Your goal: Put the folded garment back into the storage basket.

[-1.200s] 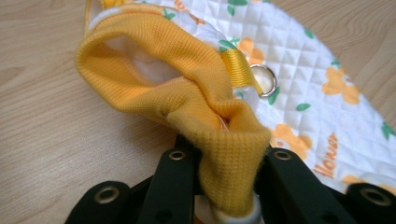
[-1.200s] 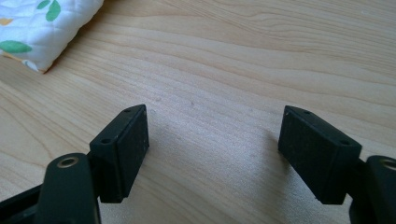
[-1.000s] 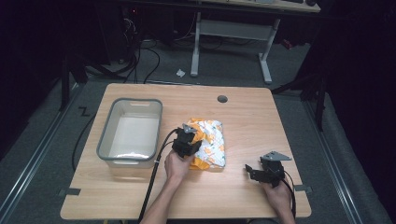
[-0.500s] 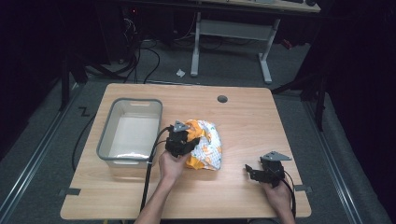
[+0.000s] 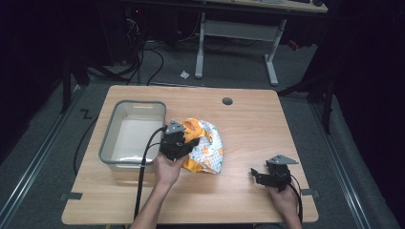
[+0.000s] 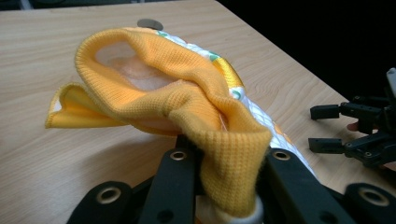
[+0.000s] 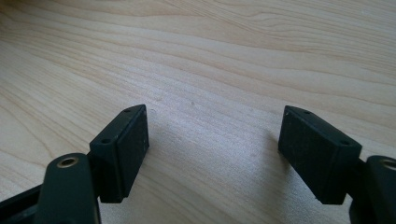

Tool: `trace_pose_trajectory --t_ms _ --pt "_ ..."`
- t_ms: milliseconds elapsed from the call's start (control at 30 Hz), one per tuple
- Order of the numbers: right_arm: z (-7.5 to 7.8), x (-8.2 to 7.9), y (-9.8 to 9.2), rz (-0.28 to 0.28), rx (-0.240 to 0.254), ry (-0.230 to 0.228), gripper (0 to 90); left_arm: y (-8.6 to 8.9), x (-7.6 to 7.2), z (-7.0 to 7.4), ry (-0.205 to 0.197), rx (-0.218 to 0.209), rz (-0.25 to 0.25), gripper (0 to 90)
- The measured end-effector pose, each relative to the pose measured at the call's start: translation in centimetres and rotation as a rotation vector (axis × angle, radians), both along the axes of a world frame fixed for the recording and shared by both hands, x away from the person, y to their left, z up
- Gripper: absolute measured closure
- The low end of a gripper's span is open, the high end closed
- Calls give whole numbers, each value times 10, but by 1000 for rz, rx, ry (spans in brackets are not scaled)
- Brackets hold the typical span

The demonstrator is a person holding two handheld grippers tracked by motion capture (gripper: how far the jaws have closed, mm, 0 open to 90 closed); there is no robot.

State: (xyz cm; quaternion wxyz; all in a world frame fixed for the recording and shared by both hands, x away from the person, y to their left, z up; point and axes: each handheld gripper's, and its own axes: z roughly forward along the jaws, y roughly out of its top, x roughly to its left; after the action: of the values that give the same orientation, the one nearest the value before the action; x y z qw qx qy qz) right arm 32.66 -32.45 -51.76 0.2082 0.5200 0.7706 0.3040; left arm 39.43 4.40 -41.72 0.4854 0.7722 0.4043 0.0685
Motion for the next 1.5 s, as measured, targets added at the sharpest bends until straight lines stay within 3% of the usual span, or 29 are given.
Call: trace_pose_trajectory --t_ms 367,933,1500 --pt "0 0 0 0 0 0 248 27 -5 18 -38 -7 25 797" --pt "0 0 0 0 0 0 248 76 1 46 -80 -12 74 797" --pt "0 0 0 -1 0 -1 248 110 8 55 -92 -16 122 797"
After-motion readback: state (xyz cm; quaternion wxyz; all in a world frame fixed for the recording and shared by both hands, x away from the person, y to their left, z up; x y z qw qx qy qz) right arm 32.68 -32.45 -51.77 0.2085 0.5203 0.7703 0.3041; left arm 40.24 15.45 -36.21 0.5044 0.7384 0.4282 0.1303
